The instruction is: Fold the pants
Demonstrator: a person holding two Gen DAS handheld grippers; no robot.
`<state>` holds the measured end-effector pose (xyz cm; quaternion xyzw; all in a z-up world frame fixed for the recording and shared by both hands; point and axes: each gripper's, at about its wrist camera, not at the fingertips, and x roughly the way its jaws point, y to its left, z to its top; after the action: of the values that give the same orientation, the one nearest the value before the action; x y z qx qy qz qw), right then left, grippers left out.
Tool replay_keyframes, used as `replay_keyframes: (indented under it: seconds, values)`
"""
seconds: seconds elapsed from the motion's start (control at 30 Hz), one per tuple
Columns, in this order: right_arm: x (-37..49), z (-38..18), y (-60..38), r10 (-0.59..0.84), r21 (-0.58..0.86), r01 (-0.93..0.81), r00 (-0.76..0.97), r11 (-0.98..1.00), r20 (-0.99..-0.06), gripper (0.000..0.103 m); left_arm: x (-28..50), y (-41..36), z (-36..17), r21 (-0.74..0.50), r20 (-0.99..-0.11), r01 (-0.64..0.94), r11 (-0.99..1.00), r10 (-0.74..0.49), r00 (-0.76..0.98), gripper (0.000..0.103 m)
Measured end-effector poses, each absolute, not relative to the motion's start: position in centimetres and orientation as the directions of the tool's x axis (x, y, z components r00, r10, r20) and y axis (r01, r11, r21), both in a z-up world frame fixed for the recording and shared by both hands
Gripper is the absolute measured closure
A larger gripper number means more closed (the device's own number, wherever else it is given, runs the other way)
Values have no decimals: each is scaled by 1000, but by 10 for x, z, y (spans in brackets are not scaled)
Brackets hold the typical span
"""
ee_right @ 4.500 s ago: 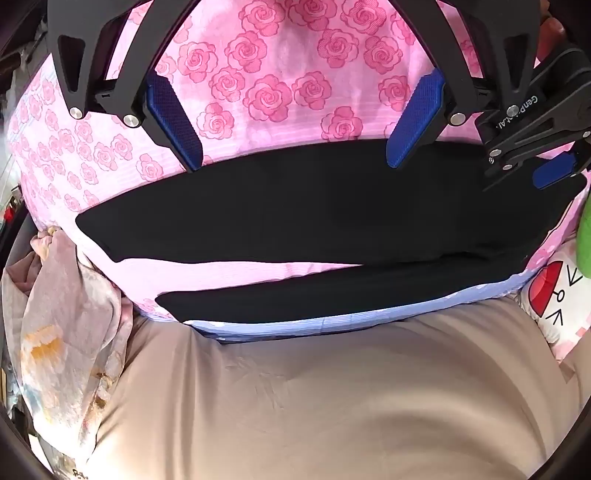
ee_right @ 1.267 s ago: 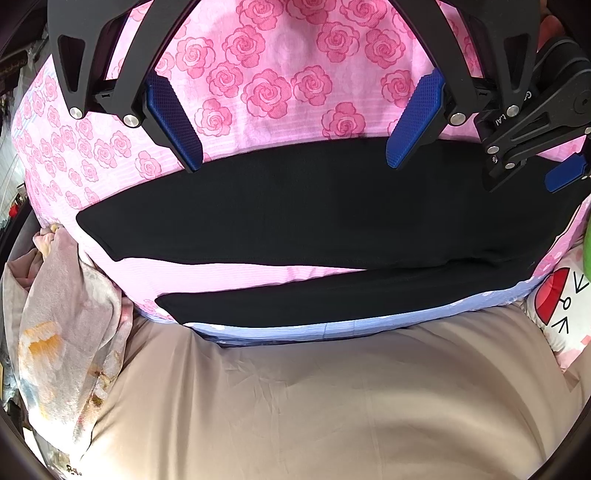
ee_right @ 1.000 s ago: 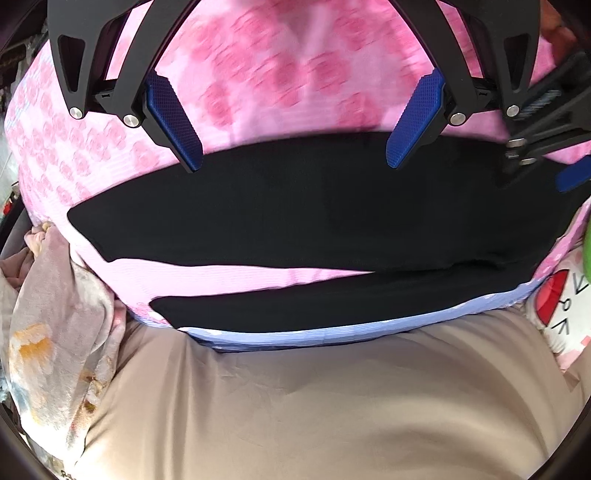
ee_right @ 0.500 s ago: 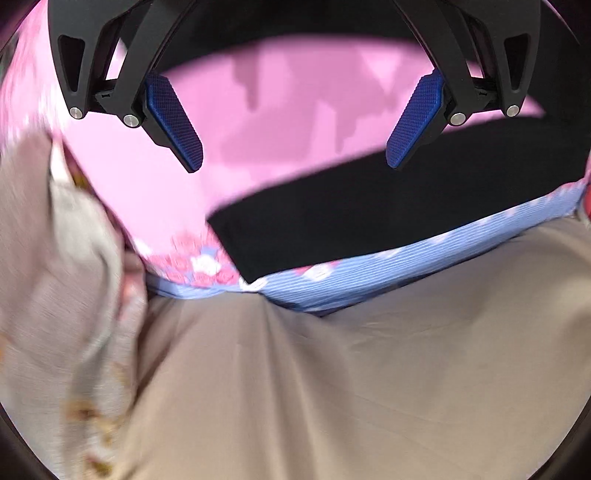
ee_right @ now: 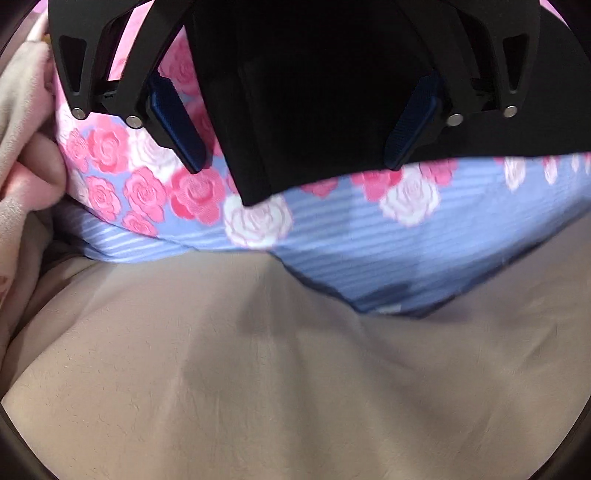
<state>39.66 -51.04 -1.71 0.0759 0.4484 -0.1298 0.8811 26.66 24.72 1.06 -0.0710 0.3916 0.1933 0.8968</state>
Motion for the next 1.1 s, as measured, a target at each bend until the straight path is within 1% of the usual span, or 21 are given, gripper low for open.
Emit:
replay_keyframes:
  seconds: [0.03,0.07,0.1,0.13,0.17,0.23,0.3,0.33,0.37,0.43,0.53,0.7,0.77,0.87,1.0,1.07,1.1]
  values:
    - [398,-15,-510,-145,34,289,574,957,-806,38,286,261,8,40,-743,-416,909,305,596,9]
    - [399,-13,-509,-141,39,289,576,956,-805,47,301,271,4,49,-753,-430,901,317,577,9]
    - [399,-12,-508,-130,45,280,576,959,-807,74,315,280,0,55,-760,-430,901,317,567,9]
    - [399,-11,-507,-95,73,261,579,963,-810,86,329,289,-4,64,-769,-434,899,321,552,9]
    - [394,-9,-506,-70,99,253,582,962,-810,86,343,298,-11,73,-781,-435,897,323,534,9]
    - [386,-1,-499,-95,73,252,594,965,-799,88,371,312,-30,96,-815,-436,895,322,481,10]
    - [378,7,-495,-106,67,253,611,965,-784,89,381,320,-42,65,-835,-427,902,283,472,45]
    - [369,14,-491,-107,73,254,625,964,-774,89,383,323,-44,33,-844,-420,907,250,474,55]
    - [363,21,-488,-108,74,253,639,965,-762,89,381,325,-41,8,-839,-426,904,238,489,82]
    - [349,35,-485,-108,81,248,665,965,-739,89,375,325,-32,-39,-844,-409,912,189,501,85]
    - [320,61,-478,-97,105,232,714,967,-693,91,344,318,1,-49,-786,-363,930,189,589,90]
    - [229,101,-478,-64,124,175,790,977,-610,91,246,312,62,-124,-675,-262,957,112,729,91]
    - [204,106,-476,-59,127,166,801,978,-596,91,200,312,71,-126,-655,-239,963,100,749,91]
    - [152,97,-478,-70,117,174,797,978,-600,91,151,322,66,-158,-661,-230,960,71,747,91]
    - [102,60,-480,-90,109,213,749,971,-656,91,109,331,24,-152,-734,-253,955,62,676,89]
    - [85,33,-486,-92,109,235,704,966,-704,89,99,330,-1,-125,-772,-282,951,86,630,82]
    - [78,23,-485,-104,98,248,688,964,-718,84,94,333,-15,-115,-788,-309,944,103,607,80]
